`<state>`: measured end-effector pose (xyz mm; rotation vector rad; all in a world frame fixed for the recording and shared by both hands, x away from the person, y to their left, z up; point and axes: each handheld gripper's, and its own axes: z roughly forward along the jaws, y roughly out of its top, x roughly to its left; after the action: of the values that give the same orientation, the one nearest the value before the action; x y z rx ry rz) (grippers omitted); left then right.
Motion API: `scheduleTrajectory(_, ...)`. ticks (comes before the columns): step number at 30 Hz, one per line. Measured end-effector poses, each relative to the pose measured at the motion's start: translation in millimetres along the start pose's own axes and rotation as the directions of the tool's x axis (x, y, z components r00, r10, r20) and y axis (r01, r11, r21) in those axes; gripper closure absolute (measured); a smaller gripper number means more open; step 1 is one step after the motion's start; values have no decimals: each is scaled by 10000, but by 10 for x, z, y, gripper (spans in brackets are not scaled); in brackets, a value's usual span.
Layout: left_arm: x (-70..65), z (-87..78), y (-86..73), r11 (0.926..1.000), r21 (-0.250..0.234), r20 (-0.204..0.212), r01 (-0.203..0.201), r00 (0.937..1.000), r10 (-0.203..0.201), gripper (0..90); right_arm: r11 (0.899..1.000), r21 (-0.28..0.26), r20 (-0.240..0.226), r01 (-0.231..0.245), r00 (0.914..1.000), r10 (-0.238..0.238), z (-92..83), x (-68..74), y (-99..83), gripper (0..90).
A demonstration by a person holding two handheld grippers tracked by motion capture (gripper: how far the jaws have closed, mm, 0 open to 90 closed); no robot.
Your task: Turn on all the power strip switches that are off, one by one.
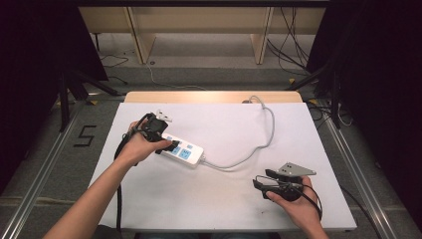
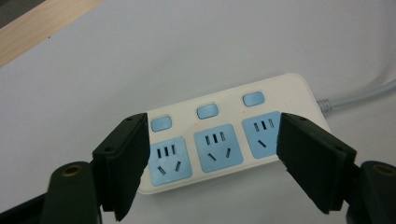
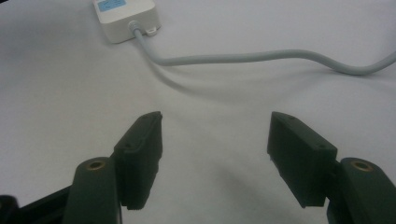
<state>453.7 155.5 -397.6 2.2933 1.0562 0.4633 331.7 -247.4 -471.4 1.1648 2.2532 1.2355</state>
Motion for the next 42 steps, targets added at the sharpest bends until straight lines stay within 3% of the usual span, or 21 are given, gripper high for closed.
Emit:
scheduleTrajectory(6, -90, -91, -211, 9998, -194, 157, -81, 9998, 84, 239, 10000, -10, 13, -17, 10000, 17, -2, -6, 0, 362)
scheduleTrajectory(12, -197, -131, -464, 9975, -680, 310, -181, 9993, 202, 222, 10000, -16, 25, -40, 10000, 40, 6, -7, 3, 358)
scheduleTrajectory(24, -361, -165, -875, 9894, -1432, 562, -242, 9979, 326, 205, 10000, 23, 47, -35, 10000, 35, 7, -14, -2, 350)
scheduleTrajectory(40, -395, -197, -1256, 9815, -1910, 512, -94, 9985, 195, 195, 10000, 60, 42, 10, 10000, -10, 16, -21, -11, 345)
scheduleTrajectory(42, -394, -196, -1314, 9799, -1993, 337, -90, 9993, 160, 193, 10000, 83, 51, -29, 10000, 29, 18, -21, -13, 341)
